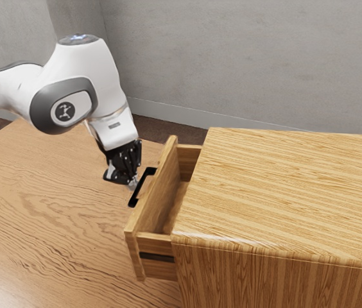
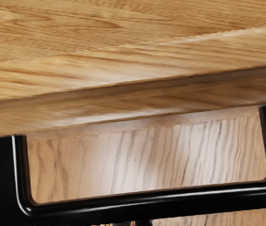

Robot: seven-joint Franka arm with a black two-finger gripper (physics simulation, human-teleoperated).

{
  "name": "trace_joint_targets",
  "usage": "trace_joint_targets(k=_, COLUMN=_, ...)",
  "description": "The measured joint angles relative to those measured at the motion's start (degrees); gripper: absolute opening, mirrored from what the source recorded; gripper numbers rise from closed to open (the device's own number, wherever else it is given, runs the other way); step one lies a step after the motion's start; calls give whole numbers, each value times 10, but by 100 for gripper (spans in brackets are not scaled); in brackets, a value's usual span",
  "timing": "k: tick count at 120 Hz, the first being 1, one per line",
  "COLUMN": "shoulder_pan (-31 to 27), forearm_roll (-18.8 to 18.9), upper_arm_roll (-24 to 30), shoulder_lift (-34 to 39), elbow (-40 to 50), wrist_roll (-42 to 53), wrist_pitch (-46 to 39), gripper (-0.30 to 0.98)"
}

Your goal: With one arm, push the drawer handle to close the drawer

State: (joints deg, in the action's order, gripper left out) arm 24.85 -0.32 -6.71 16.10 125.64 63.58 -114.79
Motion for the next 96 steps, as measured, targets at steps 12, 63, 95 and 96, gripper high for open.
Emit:
trace_joint_targets(k=12, shoulder_pan=-1, forearm_roll=-5, upper_arm_roll=12, shoulder_lift=-8, elbow=-8, wrist_roll=-5, wrist_pitch=0, gripper=-10)
trace_joint_targets(k=63, shoulder_pan=0, forearm_roll=-15, upper_arm_roll=62, shoulder_lift=-56, elbow=-59, wrist_roll=-28, wrist_pitch=-1, gripper=-10)
trace_joint_targets(k=95, shoulder_pan=-18, forearm_roll=-19, upper_arm_roll=97, shoulder_lift=-98, elbow=-102, wrist_roll=-42, wrist_pitch=2, gripper=-9)
trace_joint_targets(k=96, shoulder_pan=-18, forearm_roll=-19, upper_arm_roll=97, shoulder_lift=-99, elbow=-103, wrist_roll=-42, wrist_pitch=3, gripper=-9)
